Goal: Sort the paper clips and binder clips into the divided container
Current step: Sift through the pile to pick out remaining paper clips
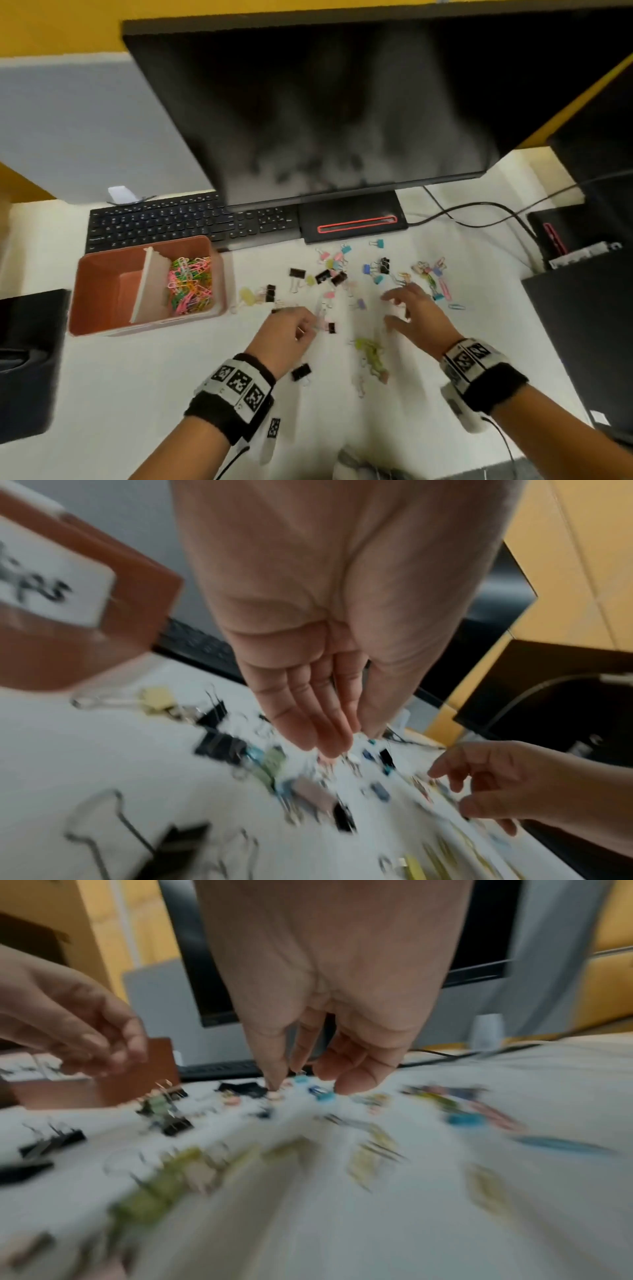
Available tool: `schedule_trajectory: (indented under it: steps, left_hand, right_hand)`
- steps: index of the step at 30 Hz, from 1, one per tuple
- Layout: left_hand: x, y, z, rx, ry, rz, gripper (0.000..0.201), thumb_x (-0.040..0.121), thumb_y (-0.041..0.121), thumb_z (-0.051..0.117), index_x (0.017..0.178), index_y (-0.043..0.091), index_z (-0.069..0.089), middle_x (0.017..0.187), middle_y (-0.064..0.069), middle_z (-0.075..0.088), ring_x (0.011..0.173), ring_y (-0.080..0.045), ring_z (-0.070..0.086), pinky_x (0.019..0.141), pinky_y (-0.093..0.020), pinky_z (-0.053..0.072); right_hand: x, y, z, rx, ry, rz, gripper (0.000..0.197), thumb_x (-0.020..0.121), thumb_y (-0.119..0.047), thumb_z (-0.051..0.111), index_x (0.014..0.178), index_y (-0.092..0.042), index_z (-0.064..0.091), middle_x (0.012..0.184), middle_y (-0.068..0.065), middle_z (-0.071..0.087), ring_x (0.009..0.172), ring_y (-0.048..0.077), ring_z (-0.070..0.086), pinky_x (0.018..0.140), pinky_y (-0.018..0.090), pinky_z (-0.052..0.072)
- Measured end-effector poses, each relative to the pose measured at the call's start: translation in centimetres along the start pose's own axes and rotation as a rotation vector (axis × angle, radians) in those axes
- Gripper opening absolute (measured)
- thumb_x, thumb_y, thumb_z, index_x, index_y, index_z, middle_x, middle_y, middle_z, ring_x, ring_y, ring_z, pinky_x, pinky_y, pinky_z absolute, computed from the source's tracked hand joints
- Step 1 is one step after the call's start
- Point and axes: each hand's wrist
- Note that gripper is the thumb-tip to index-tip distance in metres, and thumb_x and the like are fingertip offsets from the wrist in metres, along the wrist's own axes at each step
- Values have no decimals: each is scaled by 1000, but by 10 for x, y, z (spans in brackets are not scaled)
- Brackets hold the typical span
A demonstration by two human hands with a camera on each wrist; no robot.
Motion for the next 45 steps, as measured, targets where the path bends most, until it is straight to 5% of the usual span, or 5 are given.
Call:
schedule_trajectory:
  steps: [12,32,36,40,45]
  left_hand:
    - [55,44,97,264,-162,-22,30,88,18,56,117,15,54,119,-5,51,107,-20,52,95,-31,44]
    - [76,70,107,181,-28,-93,7,87,9,56,86,12,62,95,-4,60,86,-12,56,82,-20,47]
    - [67,57,82,120,95,-73,3,85,10,61,85,13,61,90,-1,58,74,-7,54,64,-4,35]
    - [61,50,85,258,-116,-12,14,87,14,58,101,15,63,98,-1,60,88,-14,56,73,-11,40]
    - [65,48,102,489,-279,66,14,88,23,56,99,18,63,99,0,61,93,-18,56,86,-31,45]
  right_hand:
    - [-20,96,-3,130,9,148,38,72,-9,75,107,-16,63,98,-3,50,83,16,52,84,30,48]
    - [-3,110,-15,82,-159,-18,7,82,-13,64,87,-14,68,81,-6,52,73,11,51,74,21,42]
    - [-7,111,-16,23,-118,-204,5,77,-21,72,77,-17,69,118,-3,51,102,10,46,92,25,39]
    - [0,98,-9,-79,-179,-353,10,77,-18,70,69,-18,67,144,0,42,120,20,46,101,36,40]
    - [13,87,-1,-64,-154,-325,10,83,-8,59,76,-7,66,114,6,62,100,23,54,88,39,47]
Point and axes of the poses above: each hand's wrist, its own x-axis towards the middle knuckle, its own z-axis out of the palm, y = z × x
